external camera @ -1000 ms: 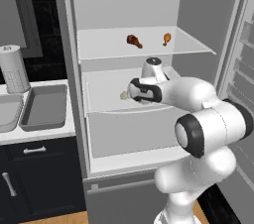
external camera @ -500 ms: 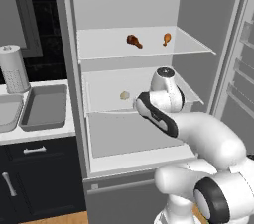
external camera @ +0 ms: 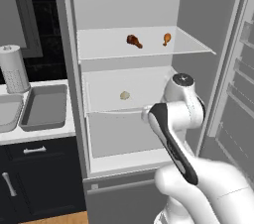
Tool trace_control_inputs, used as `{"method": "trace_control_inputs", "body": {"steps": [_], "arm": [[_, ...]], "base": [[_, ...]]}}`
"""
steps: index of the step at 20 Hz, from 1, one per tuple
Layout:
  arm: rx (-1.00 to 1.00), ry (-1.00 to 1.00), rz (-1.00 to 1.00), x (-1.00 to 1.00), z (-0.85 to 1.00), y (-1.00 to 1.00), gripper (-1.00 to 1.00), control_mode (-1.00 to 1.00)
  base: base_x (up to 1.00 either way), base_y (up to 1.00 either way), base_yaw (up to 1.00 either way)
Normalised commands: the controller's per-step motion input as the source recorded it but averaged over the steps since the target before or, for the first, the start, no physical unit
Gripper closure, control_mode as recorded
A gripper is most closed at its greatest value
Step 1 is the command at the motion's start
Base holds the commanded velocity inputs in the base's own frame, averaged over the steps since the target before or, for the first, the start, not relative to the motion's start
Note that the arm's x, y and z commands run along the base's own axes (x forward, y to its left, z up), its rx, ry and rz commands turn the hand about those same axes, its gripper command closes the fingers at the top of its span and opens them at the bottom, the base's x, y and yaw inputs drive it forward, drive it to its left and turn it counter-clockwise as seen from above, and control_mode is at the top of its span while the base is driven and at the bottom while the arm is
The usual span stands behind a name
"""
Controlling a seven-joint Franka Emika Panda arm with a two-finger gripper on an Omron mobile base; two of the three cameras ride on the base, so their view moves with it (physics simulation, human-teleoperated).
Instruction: Place one garlic and one chicken drumstick in each tupperware on the nearby counter, to pack two identical lunches.
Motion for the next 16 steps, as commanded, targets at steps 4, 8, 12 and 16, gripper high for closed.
{"method": "trace_control_inputs", "body": {"steps": [4, 8, 12, 16], "arm": [[0.0, 0.0, 0.06, -0.89, 0.0, 0.04, 1.0, -1.0], [0.0, -0.02, 0.03, -0.18, 0.0, 0.08, 1.0, 1.0], [0.0, 0.0, 0.0, 0.0, 0.0, 0.0, 1.0, 1.0], [0.0, 0.0, 0.0, 0.0, 0.0, 0.0, 1.0, 1.0]], "base": [[0.0, 0.0, 0.0], [-0.14, 0.65, 0.05], [0.02, 1.0, 0.03], [0.23, 1.0, 0.02]]}}
